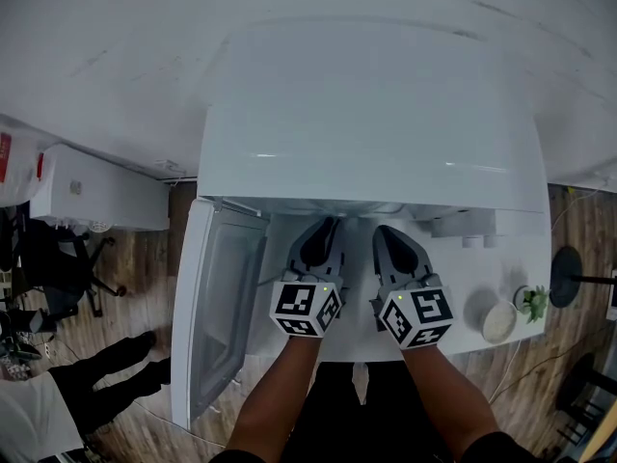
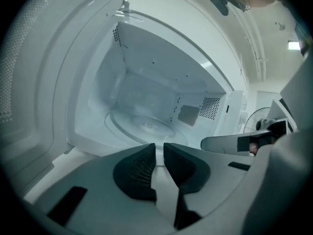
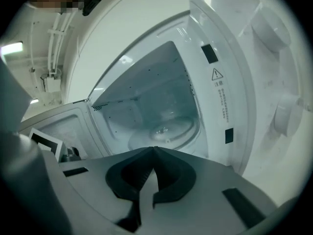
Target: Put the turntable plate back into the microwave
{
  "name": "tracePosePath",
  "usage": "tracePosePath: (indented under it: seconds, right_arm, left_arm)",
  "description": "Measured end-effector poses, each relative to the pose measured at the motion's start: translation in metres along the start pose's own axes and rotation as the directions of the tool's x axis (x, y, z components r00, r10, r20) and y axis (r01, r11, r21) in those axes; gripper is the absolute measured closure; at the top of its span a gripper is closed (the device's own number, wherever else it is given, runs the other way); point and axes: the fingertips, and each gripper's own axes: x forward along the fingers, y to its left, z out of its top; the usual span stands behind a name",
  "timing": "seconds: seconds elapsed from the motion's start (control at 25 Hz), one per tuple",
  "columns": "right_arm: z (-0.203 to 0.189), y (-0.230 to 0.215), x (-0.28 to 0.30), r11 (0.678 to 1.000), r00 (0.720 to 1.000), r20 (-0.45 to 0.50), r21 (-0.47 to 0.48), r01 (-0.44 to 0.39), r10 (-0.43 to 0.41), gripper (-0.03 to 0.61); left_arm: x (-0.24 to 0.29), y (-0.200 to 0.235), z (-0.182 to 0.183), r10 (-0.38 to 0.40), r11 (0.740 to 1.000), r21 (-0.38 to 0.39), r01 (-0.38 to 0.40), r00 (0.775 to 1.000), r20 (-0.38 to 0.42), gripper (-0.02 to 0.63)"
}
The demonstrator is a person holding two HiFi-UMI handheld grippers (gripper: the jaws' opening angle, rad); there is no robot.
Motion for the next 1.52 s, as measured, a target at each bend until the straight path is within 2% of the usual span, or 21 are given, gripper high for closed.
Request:
tracePosePath:
  seconds: [0.28,0.64,0.96,1.2,1.52]
  right_arm:
    - [0.009,0.017,-0.025,0.993,0.999,0.033,-0.115,-0.021,0.025,0.561]
    - [0.017,0.055,-0.078,0.976,0.995,0.063,-0.208,-0.066,0.081,0.561]
    - [0.037,0.081,-0.106,0.962,0.988,0.084,-0.251,-0.105,0.13,0.561]
    - [0.043,0.079,-0.118,0.961,0.988,0.094,-0.263,-0.091,0.12,0.56]
    - [0.058,0.079,-0.121,0.952,0.986,0.13,-0.299,-0.058,0.101,0.561]
  left_arm:
    - [-0.03,-0.011,0.008,0.014,1.0,0.011,-0.015,1.0,0.017,0.559]
    - [-0.092,-0.047,0.017,0.017,0.987,0.157,-0.016,1.0,-0.006,0.573]
    - [-0.124,-0.065,0.033,0.045,0.988,0.149,-0.042,0.999,-0.013,0.572]
    - [-0.137,-0.076,0.03,0.035,0.99,0.136,-0.028,0.998,-0.051,0.574]
    - [-0.138,-0.076,0.051,0.061,0.982,0.18,-0.059,0.998,-0.006,0.572]
